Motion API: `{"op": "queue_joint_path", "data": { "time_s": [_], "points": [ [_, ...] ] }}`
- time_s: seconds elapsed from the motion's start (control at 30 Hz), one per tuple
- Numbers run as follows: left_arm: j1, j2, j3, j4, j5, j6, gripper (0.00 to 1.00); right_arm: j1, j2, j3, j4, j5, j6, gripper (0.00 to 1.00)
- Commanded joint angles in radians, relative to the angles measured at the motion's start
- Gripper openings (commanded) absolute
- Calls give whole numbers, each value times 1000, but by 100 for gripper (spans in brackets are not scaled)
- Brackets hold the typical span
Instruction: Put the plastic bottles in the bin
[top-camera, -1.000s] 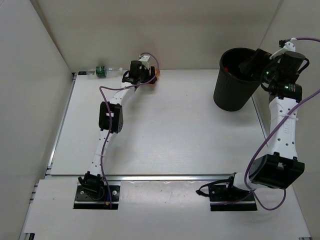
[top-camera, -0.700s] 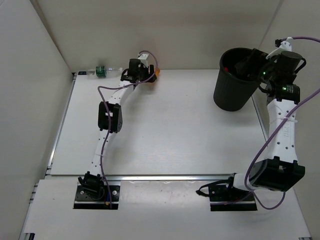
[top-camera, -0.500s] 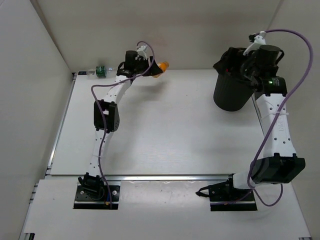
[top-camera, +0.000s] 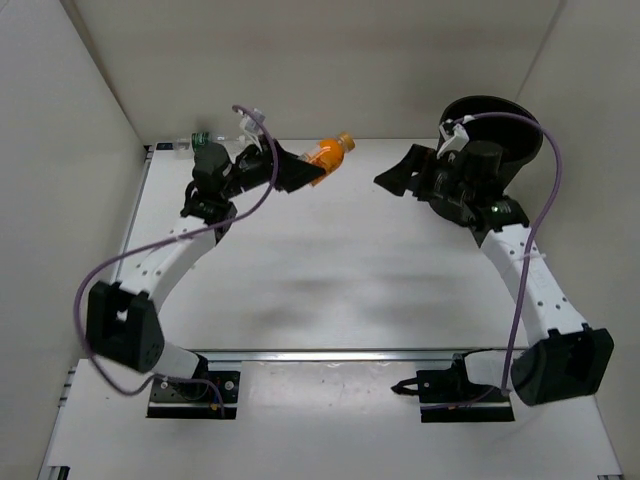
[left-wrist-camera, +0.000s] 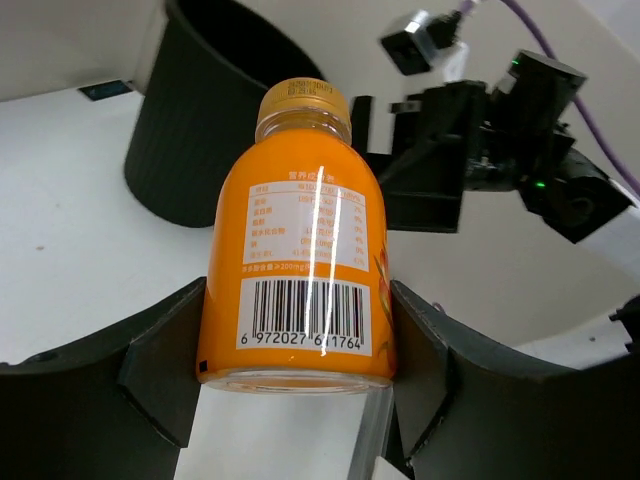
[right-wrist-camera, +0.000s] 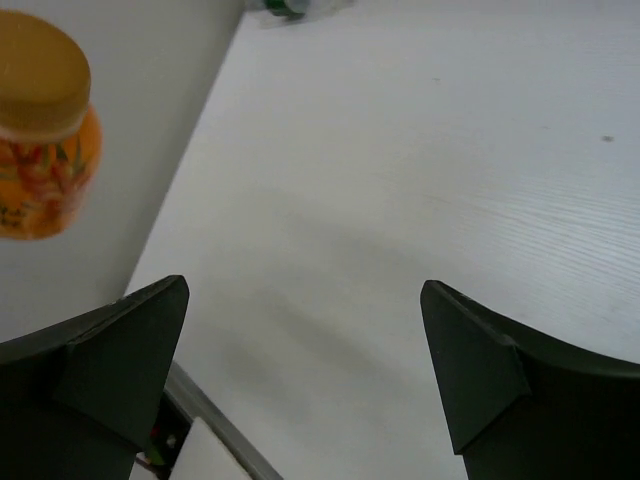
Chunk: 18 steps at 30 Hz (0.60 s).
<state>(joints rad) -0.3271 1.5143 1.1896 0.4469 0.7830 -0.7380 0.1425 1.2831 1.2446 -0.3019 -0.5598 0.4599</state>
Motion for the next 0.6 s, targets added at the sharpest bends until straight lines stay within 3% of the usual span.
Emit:
{"op": "queue_joint_path", "data": {
  "time_s": [0.0,0.07,0.17,0.37,0.57],
  "points": [
    [-96,-165,-97,-120,-149,150,53,58,-129,-94,255,6,152,99],
    [-110,-202,-133,-120,-159,160,54,77,-169,-200,409,4,224,99],
    [-80,-213,-163,-111,-133,126,54,117,-229,-240,423,92,211,99],
    [-133,-227,-199,-63,-137,106,53,172,-275,-310,590,77,281,99],
    [-181,-212,-211,15,-122,71,53,232,-206,-264,561,64,296,99]
  ]
}}
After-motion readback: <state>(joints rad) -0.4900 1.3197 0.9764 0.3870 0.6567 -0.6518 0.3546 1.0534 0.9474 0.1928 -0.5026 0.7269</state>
